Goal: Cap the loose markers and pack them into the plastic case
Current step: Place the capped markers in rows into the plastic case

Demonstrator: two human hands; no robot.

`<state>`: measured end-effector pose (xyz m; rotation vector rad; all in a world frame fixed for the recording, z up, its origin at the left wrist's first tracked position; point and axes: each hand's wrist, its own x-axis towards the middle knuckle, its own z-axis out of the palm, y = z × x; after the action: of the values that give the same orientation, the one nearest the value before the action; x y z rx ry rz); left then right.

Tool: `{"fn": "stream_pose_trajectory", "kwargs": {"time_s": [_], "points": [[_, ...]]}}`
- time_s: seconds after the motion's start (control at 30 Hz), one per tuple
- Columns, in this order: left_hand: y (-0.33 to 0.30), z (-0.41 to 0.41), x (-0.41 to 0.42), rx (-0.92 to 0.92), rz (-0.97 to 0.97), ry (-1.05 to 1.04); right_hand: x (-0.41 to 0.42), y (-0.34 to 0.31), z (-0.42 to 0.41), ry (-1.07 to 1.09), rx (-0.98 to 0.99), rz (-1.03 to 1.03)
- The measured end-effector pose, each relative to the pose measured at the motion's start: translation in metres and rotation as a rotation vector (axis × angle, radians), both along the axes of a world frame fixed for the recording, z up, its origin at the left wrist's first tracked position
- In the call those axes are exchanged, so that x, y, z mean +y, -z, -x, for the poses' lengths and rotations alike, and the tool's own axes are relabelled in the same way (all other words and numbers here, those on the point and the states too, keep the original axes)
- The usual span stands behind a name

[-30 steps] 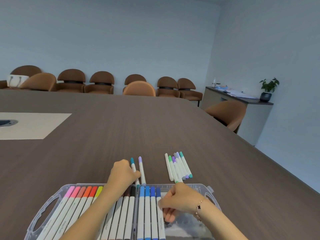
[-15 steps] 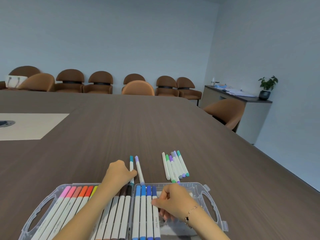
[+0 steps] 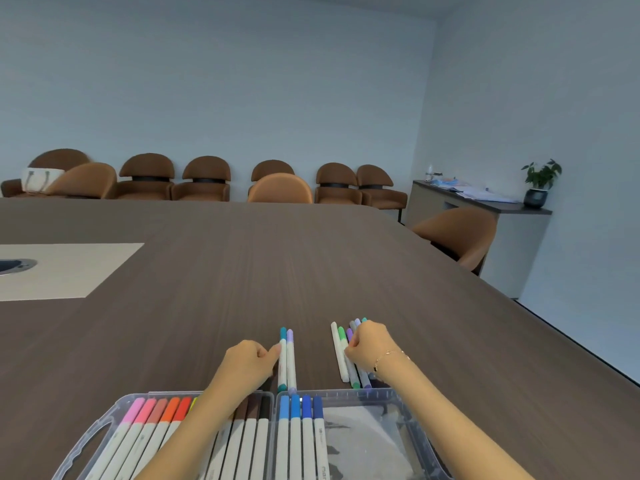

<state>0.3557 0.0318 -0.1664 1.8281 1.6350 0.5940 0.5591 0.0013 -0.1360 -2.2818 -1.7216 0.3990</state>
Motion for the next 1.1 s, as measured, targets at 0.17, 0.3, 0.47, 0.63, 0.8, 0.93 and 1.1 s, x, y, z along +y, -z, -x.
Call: {"fn": "stream_pose_trajectory", "kwargs": {"time_s": [0.17,0.3,0.47,0.63,0.8,0.93,1.1], "points": [[-0.006,0.014,0.010,-0.015,-0.071,0.005,0.011,0.008,0.013,0.019,-0.065,0.047],[-0.012,0.022,0.011,-0.079,-0.097,0.057,0.016,0.004,0.018,0.046,-0.062,0.097],[-0.033,0.017,-0.004,-0.251,-0.125,0.161,-0.009,-0.038,0.022,0.035,0.334,0.000],[-0.051,-0.007,-0.032,-0.403,0.107,0.406,-0.078,-0.048,0.034,-0.150,0.631,0.321],[-0.043,-0.021,-0.045,-0.402,0.281,0.423,-0.100,-0.029,0.024,-0.149,0.777,0.383],[-0.036,-0.023,-0.046,-0.290,0.324,0.436,-0.091,-0.026,-0.008,-0.070,0.545,0.217],[-0.029,-0.031,-0.051,-0.120,0.120,0.536,-0.040,-0.011,-0.059,0.169,0.321,-0.031]]}}
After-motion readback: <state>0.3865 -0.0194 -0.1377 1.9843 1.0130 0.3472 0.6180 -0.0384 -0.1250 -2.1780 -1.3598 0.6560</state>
